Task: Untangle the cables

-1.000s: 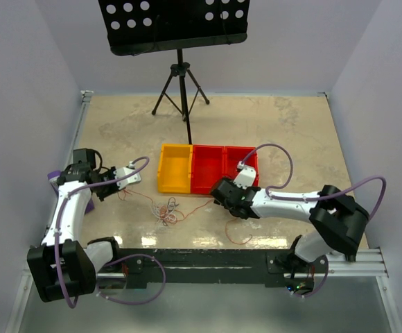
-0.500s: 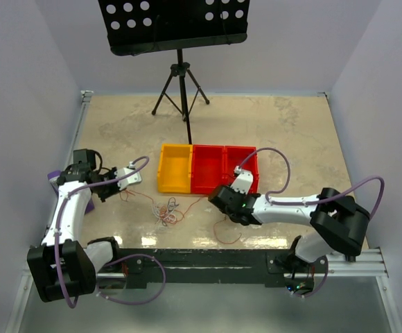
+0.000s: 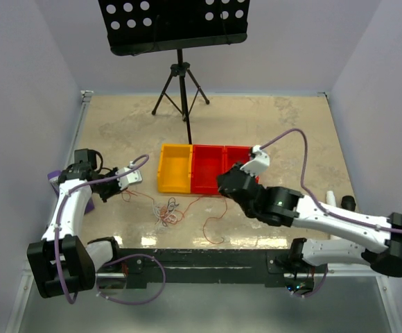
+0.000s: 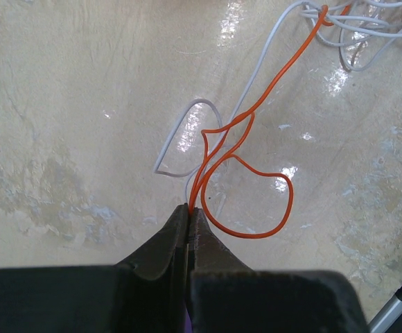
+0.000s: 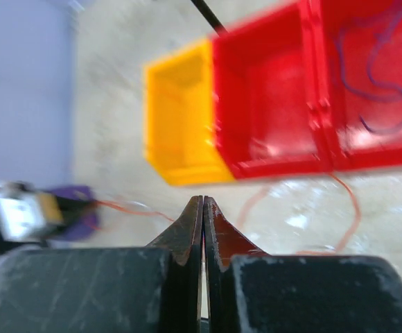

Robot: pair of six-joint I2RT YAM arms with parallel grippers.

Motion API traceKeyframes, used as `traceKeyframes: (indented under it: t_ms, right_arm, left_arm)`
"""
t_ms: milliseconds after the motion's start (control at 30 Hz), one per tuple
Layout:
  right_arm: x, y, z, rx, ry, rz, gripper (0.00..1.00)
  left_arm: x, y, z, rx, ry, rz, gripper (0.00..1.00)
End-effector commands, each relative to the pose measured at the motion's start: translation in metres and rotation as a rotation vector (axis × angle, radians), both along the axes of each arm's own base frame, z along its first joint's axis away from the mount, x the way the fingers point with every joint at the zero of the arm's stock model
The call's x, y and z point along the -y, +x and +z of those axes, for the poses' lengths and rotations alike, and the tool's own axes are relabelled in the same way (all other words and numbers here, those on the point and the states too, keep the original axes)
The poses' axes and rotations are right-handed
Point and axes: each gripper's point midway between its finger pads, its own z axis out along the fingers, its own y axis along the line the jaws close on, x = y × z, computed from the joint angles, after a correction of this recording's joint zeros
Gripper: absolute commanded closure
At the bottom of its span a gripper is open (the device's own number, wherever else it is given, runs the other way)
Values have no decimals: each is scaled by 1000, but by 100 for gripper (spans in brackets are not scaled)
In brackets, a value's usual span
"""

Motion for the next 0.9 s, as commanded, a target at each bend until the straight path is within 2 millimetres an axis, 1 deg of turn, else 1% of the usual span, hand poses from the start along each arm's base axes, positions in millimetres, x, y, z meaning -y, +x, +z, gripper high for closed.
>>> traceKeyframes:
  t_ms: [0, 33, 67, 100, 133, 167, 200, 267, 300, 400, 533, 700, 767, 867]
  right_arm:
    - [33, 9, 33, 78, -68, -91, 100]
    - [32, 6, 16, 48, -106, -79, 100]
    - [27, 1, -6, -4, -136, -52, 93]
    - [23, -4, -29, -51, -161, -27, 76]
    - [19, -7, -53, -92, -199, -6, 65]
    - [15, -13, -75, -132, -220, 23, 57]
    - [12, -20, -92, -173, -219, 45, 52]
    - [6, -31, -114, -224, -198, 88, 43]
    - [0, -35, -117, -238, -165, 115, 39]
    - [-9, -48, -124, -277, -109, 179, 32]
    - [-15, -58, -133, -325, -94, 225, 22]
    - [-27, -66, -141, -366, -42, 261, 20]
    - [-30, -66, -149, -379, -66, 268, 20]
    - [-36, -65, -155, -393, -93, 280, 18]
  left_arm:
    - [4, 1, -1, 7, -30, -2, 100]
    - [4, 1, -1, 10, -28, -6, 100]
    - [3, 2, -1, 15, -25, -5, 100]
    - [3, 3, -2, 16, -22, -6, 100]
    - [2, 4, -2, 17, -21, -3, 100]
    - [1, 5, -1, 19, -20, 0, 100]
    - [2, 5, -2, 9, -23, 0, 100]
    - [2, 4, -3, 2, -23, -1, 100]
    - [2, 4, -3, 1, -23, -3, 100]
    - [2, 4, -3, 4, -21, -3, 100]
    - [3, 4, -3, 5, -26, -3, 100]
    - [4, 3, -6, 0, -32, -6, 100]
    - [3, 3, -6, 2, -28, -5, 100]
    - [2, 4, -4, 11, -18, -7, 100]
